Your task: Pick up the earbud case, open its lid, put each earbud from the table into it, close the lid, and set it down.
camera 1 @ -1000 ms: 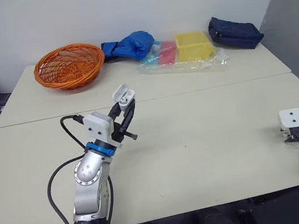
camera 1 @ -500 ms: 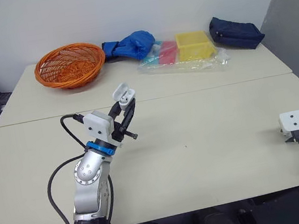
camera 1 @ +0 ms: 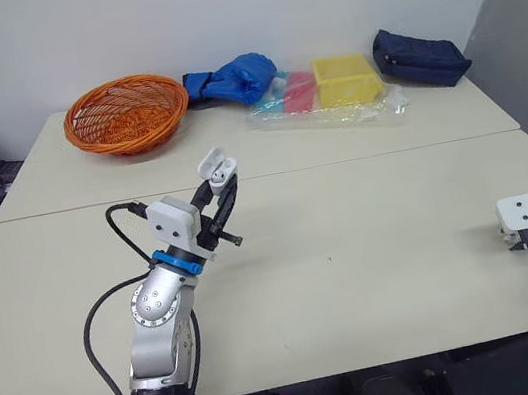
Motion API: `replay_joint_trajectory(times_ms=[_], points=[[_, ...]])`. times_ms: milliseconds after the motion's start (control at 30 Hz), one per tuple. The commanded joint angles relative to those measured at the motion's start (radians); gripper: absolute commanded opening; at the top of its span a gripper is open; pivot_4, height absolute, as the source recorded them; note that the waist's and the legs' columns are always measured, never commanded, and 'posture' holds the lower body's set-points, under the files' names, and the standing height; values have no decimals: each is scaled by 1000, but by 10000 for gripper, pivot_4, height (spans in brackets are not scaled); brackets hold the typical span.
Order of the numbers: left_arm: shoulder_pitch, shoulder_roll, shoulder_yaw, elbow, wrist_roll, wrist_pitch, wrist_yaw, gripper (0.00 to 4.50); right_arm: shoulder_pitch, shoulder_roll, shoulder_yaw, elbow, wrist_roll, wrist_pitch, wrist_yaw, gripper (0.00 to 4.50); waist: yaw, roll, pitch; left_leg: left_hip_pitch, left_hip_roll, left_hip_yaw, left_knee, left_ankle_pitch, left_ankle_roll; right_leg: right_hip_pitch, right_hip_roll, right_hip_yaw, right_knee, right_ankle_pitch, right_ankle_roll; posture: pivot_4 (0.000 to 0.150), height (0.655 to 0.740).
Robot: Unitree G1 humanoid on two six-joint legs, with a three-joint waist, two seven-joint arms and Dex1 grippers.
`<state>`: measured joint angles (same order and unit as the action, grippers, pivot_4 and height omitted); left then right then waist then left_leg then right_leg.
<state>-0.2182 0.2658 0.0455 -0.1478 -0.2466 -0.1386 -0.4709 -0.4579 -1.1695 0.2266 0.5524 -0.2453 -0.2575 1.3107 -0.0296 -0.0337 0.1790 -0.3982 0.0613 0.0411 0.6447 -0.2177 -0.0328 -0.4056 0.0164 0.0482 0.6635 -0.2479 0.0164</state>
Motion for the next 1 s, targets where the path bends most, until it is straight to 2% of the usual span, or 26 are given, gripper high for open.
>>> replay_joint_trajectory(times_ms=[33,1000], points=[[-23,-11,-4,-5,6,-27,6,7853,36,-35,-26,-36,23,15,23,17212,1,0,0,0,0,0,0,0,0,0,0,0,0,0,0,1500,7400],[-45,-40,-21,48,8,-65,-6,7853,175,-126,-125,-194,104,104,26,17212,1,1,0,0,0,0,0,0,0,0,0,0,0,0,0,1500,7400]])
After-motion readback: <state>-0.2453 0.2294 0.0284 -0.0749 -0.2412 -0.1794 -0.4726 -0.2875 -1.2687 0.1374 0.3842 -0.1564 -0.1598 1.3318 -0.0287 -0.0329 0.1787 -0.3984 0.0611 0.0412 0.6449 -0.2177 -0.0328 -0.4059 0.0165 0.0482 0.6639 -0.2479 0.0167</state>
